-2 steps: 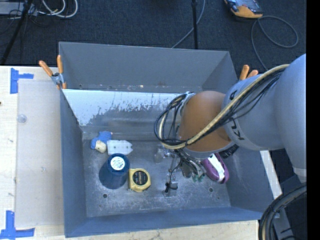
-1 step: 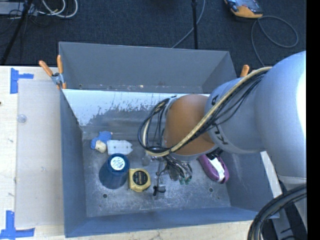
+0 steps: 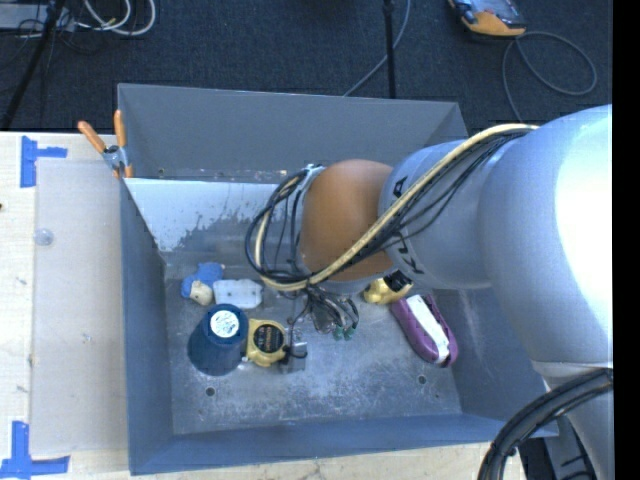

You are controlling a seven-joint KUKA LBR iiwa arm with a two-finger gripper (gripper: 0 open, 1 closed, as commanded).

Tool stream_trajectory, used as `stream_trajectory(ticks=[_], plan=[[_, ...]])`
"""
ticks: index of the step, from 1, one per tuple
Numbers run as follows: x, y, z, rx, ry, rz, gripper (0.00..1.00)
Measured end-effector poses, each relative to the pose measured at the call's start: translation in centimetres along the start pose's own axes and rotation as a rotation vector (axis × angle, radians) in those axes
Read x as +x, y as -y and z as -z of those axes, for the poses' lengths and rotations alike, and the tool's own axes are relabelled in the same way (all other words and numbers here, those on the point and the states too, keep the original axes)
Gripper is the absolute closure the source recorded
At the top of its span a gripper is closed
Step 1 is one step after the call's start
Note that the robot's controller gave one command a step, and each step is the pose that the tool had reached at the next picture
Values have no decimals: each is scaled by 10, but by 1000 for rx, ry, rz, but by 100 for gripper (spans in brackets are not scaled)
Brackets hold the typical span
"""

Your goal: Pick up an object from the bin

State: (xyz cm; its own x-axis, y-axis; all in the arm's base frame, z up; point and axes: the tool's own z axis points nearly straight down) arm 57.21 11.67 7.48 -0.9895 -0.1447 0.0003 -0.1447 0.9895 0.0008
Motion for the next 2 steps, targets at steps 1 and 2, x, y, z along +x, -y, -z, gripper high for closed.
stream_trajectory(ticks=[1,2], plan=[[40,-41,-5,-3,-11,464,100],[40,-41,-5,-3,-11,463,100]])
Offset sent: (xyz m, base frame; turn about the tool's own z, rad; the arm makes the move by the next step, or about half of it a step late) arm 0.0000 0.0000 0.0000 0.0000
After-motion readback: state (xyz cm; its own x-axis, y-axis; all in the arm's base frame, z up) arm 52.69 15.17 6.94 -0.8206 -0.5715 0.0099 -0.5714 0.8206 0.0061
